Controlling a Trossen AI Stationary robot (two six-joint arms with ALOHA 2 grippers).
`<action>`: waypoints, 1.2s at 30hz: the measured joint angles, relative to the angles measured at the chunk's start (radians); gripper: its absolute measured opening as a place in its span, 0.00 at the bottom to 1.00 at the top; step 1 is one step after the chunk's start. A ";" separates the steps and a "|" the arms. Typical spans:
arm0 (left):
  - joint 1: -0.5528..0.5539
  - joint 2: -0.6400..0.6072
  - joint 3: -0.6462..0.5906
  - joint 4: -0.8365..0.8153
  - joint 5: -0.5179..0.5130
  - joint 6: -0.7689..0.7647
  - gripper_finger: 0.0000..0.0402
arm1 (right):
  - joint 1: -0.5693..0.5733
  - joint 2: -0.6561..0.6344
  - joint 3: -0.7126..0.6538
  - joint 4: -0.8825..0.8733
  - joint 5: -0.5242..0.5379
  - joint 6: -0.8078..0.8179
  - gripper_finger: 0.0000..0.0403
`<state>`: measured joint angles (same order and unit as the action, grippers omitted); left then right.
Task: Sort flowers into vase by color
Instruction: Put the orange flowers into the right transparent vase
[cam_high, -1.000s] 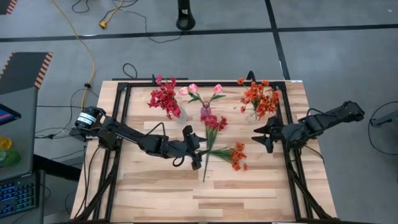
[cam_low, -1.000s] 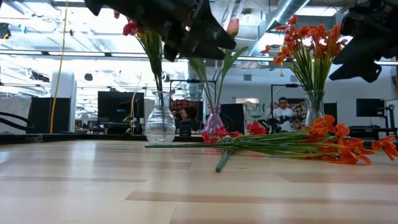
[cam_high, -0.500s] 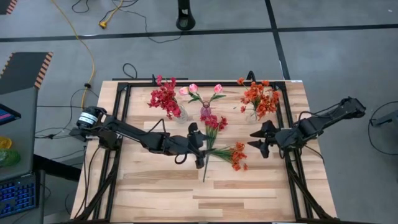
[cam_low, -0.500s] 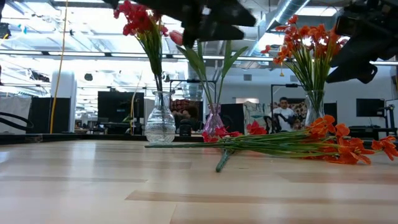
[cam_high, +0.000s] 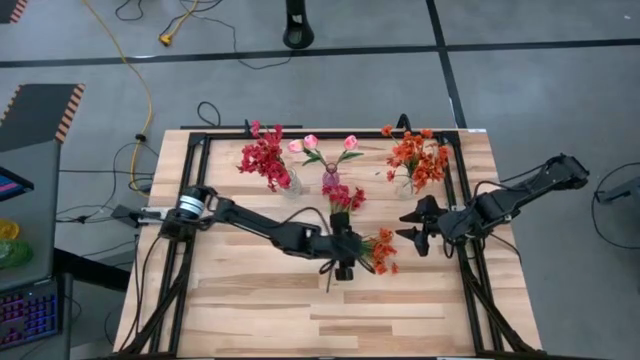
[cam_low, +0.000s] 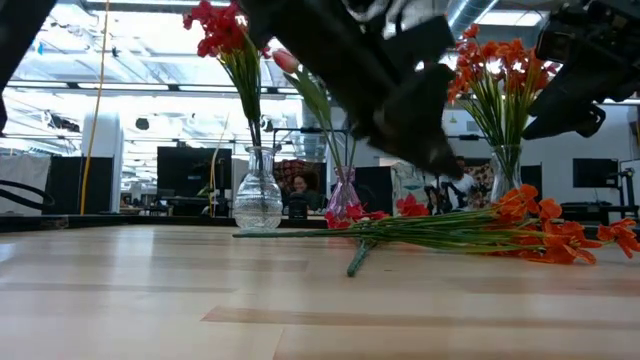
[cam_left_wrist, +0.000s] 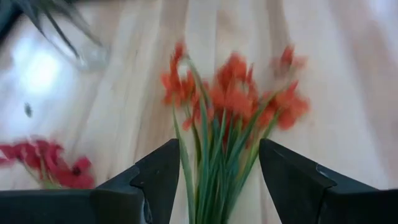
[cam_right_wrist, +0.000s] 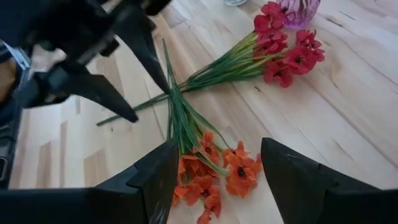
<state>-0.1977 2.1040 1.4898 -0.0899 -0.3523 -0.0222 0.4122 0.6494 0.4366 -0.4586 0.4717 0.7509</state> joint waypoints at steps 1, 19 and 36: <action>0.003 0.017 0.018 -0.036 0.000 -0.009 0.52 | 0.001 0.003 0.000 -0.001 0.000 0.000 0.63; 0.056 0.092 0.062 -0.154 0.110 -0.079 0.52 | 0.000 0.060 0.000 0.000 0.000 0.000 0.63; 0.063 0.134 0.063 -0.184 0.139 -0.121 0.52 | 0.000 0.059 0.000 0.043 0.000 0.000 0.63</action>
<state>-0.1352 2.2378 1.5532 -0.2743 -0.2134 -0.1437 0.4121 0.7082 0.4366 -0.4159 0.4717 0.7509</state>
